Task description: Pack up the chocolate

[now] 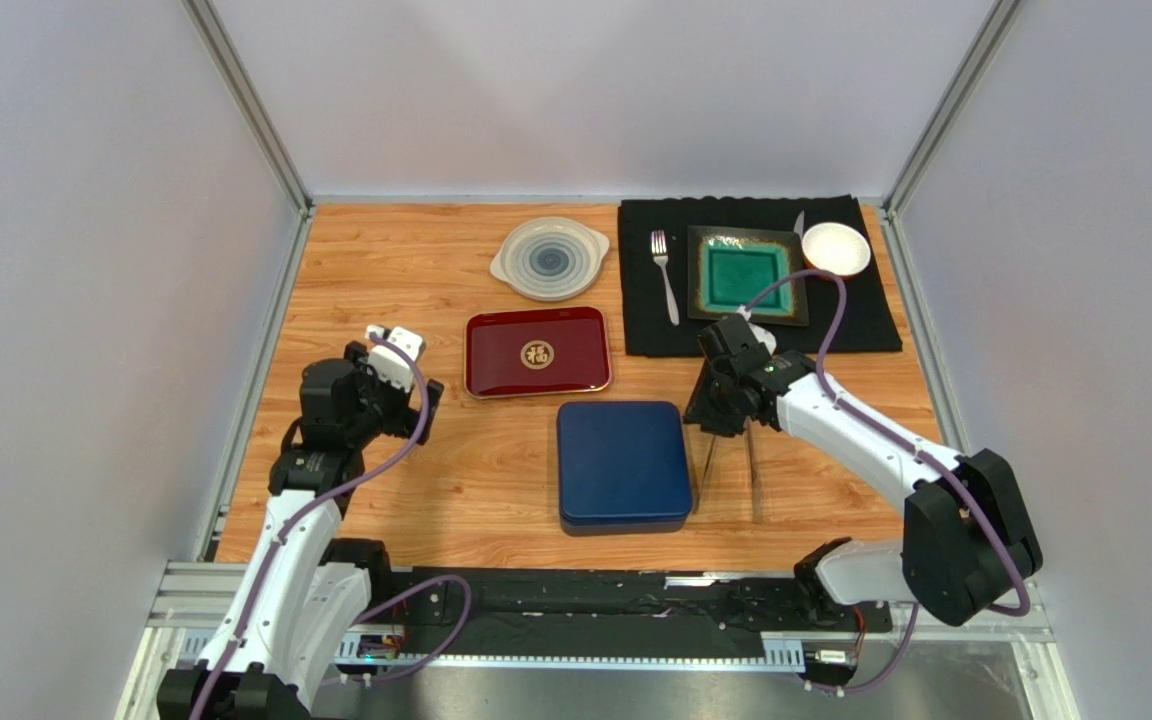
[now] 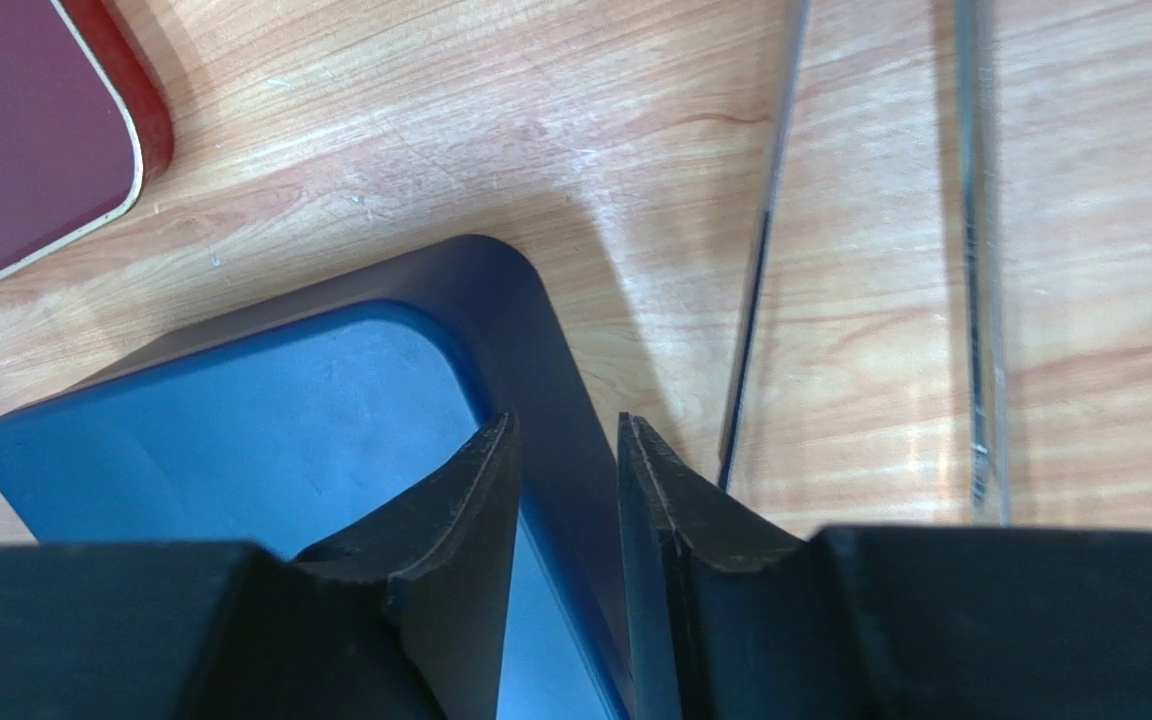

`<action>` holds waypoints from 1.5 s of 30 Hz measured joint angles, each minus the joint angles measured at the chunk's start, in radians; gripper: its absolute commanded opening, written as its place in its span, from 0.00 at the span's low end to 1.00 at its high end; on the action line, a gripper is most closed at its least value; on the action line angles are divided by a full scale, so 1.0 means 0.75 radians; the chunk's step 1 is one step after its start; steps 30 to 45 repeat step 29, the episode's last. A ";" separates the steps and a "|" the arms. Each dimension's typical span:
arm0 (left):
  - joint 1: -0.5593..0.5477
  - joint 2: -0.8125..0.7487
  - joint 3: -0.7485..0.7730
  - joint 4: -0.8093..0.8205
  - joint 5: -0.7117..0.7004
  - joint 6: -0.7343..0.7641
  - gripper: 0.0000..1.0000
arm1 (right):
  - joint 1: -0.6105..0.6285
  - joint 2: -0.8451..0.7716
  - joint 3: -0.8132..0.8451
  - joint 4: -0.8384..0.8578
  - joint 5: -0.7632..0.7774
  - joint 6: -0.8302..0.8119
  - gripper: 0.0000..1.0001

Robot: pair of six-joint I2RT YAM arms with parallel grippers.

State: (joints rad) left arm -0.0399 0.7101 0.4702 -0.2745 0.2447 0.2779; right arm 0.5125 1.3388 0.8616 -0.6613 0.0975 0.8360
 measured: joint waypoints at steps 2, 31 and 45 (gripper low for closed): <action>0.004 0.002 0.000 0.000 -0.001 -0.002 0.99 | 0.001 -0.024 0.015 -0.039 0.021 -0.008 0.39; 0.108 0.122 0.001 -0.143 0.088 -0.115 0.99 | 0.002 -0.664 0.077 -0.169 0.170 -0.427 1.00; 0.108 0.122 0.001 -0.143 0.088 -0.115 0.99 | 0.002 -0.664 0.077 -0.169 0.170 -0.427 1.00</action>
